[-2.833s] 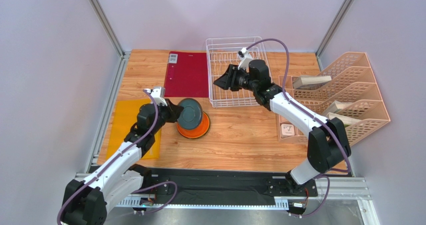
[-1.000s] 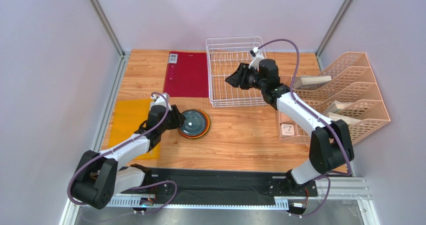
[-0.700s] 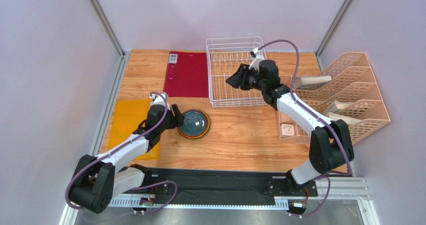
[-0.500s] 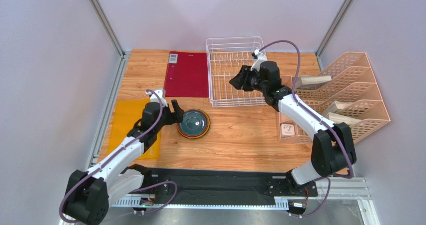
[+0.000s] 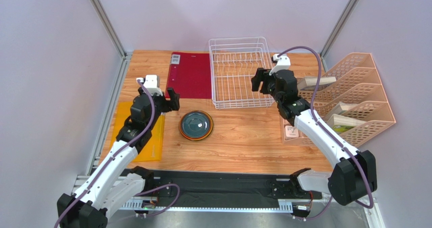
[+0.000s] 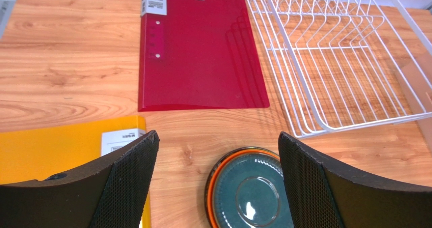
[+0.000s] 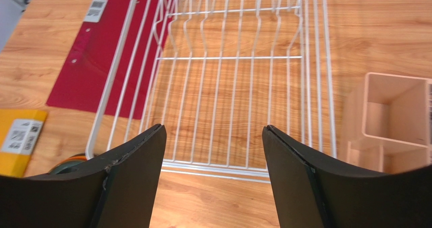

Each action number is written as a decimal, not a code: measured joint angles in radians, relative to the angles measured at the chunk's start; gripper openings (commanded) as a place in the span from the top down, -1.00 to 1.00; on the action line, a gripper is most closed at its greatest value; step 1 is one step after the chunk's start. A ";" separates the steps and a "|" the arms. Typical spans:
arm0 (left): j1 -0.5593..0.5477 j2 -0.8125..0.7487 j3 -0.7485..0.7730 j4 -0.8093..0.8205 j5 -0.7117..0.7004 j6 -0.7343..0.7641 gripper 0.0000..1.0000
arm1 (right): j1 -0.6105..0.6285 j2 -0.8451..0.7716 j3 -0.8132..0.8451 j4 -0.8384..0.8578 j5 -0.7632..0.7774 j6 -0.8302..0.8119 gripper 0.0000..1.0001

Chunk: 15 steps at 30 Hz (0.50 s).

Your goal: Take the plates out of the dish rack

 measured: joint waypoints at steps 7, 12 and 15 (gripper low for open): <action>0.000 -0.011 0.037 -0.013 -0.028 0.063 -0.86 | 0.000 -0.071 -0.084 0.026 0.142 -0.046 -0.57; 0.000 -0.052 0.057 -0.029 -0.038 0.092 -0.86 | 0.000 -0.166 -0.151 0.089 0.189 -0.077 -0.57; 0.000 -0.073 0.057 -0.028 -0.039 0.100 -0.86 | 0.000 -0.188 -0.164 0.126 0.200 -0.085 -0.57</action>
